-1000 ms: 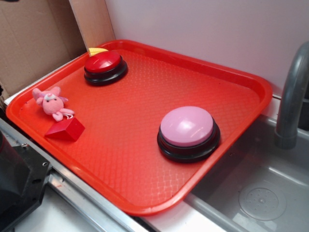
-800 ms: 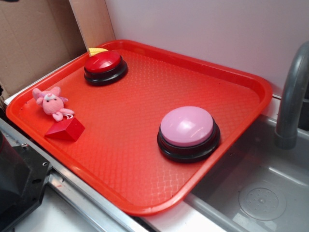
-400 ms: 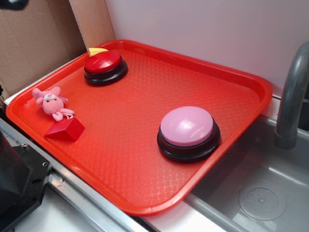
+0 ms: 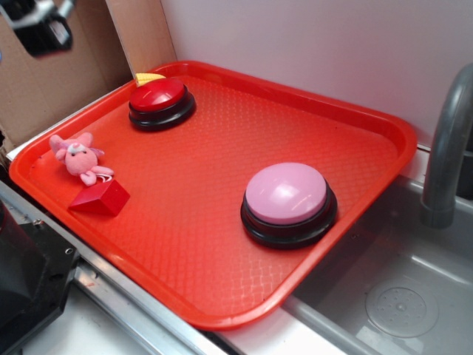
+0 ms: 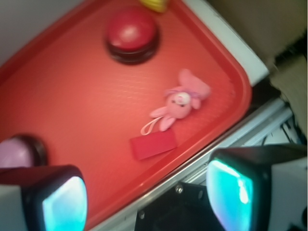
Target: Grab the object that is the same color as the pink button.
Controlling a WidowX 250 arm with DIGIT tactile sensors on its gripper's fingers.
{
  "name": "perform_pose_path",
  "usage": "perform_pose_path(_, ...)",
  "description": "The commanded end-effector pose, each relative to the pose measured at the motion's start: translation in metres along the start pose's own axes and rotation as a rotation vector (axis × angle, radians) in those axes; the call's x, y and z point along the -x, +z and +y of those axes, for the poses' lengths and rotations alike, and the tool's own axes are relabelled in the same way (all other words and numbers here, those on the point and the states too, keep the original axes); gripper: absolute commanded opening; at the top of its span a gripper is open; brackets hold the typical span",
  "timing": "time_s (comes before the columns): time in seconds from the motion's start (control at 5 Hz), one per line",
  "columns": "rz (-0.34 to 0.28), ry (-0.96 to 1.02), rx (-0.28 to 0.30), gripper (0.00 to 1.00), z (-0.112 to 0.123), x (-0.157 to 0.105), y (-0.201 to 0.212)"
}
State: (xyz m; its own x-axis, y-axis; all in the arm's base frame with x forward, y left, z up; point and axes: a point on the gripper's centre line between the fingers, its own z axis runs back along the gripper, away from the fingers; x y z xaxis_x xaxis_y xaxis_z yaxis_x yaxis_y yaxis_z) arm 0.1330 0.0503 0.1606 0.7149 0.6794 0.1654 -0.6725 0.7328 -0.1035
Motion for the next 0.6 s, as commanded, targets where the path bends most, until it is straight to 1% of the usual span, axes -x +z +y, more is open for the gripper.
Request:
perform_pose_path(0.0, -0.061, 0.312, -0.119, 1.0, 0.031, -0.015, -0.057)
perform_pose_path(0.2, -0.071, 0.322, -0.141, 1.0, 0.041, -0.026, -0.088)
perform_pose_path(0.4, -0.113, 0.312, -0.172, 1.0, 0.041, -0.033, -0.11)
